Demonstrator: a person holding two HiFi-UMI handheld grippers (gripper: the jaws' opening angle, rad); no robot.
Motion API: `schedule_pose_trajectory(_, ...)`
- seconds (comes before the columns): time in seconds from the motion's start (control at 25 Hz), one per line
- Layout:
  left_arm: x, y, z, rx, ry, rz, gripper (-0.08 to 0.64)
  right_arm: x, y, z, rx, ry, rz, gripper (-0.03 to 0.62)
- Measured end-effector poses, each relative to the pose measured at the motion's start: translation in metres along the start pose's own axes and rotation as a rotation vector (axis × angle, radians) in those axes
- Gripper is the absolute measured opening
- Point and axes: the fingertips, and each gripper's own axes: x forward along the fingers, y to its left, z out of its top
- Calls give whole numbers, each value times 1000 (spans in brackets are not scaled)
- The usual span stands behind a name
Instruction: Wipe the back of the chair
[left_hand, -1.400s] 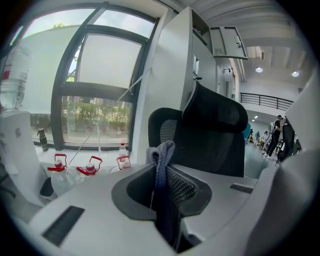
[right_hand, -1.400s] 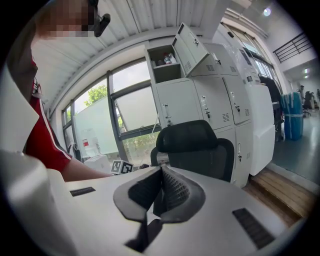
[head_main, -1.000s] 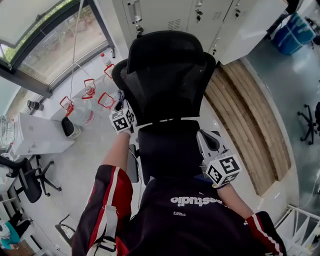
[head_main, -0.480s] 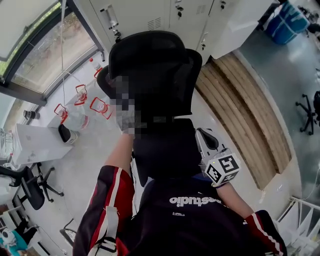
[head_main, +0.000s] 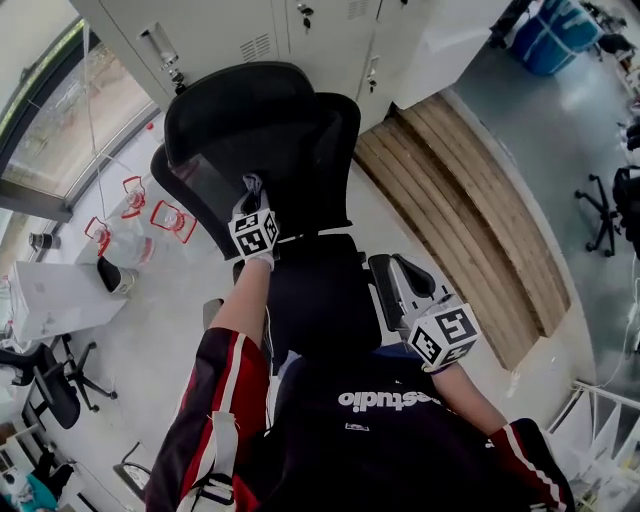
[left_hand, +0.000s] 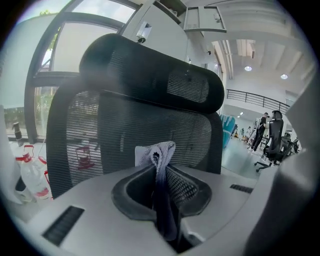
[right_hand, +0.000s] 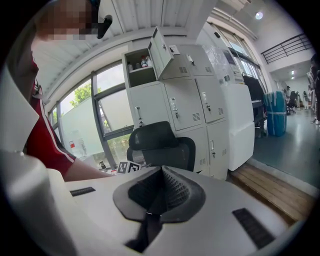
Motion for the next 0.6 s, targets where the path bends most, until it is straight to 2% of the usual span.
schedule_pose_trajectory(0.4, 45, -104, -12, 26, 22, -69, 63, -35, -80, -1, 35, -13, -68, 15)
schedule_pose_trajectory(0.6, 69, -169, -16, 56, 38, -158, 63, -53, -108, -3, 57, -28, -119, 15)
